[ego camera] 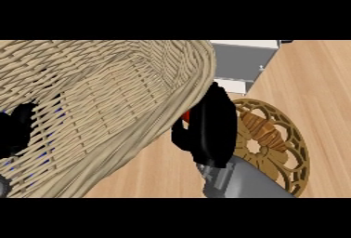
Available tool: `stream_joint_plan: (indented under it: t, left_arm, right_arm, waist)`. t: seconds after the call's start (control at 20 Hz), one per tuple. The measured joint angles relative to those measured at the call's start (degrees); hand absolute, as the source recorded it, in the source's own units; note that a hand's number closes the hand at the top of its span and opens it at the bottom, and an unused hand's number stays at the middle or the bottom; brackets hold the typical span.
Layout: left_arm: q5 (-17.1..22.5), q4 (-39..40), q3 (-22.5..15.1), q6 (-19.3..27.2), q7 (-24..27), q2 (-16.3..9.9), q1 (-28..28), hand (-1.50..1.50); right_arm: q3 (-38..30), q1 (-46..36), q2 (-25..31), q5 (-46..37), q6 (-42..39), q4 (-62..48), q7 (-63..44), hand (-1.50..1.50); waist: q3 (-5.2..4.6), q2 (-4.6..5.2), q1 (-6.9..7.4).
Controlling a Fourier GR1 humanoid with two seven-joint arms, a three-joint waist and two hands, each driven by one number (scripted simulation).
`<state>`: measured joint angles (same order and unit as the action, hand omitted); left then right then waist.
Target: Pick the can from the placemat and place it in the tiered shelf
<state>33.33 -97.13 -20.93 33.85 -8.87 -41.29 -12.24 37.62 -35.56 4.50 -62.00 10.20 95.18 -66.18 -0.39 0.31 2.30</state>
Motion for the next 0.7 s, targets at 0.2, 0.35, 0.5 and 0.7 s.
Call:
stream_joint_plan:
  t: [0.2,0.35,0.5,0.7]
  left_arm:
    - [3.37,-3.72,3.32,-0.33,-0.88,1.07,0.50,0.00]
    - [4.52,-6.07,4.01,0.66,-0.84,0.85,1.09,0.00]
    - [5.02,-7.52,4.08,2.29,-1.10,0.77,1.44,0.00]
    - [5.49,-9.05,4.24,4.56,-1.68,1.16,1.42,0.00]
  right_arm:
    - [-1.72,-5.12,-0.02,-2.45,-0.32,-1.79,-1.48,1.50]
    - [-3.40,-9.18,-0.29,-4.46,-0.36,-2.89,-2.17,1.50]
    - [-4.75,-13.09,-0.52,-6.55,-0.85,-4.39,-2.62,1.50]
    - [-6.68,-18.15,-0.52,-8.44,-1.98,-6.49,-2.59,1.50]
  waist:
    - [-0.04,-0.14,-0.91]
    - [0.00,-0.20,-1.40]
    - [0.01,-0.18,-2.02]
    - [0.01,-0.08,-2.50]
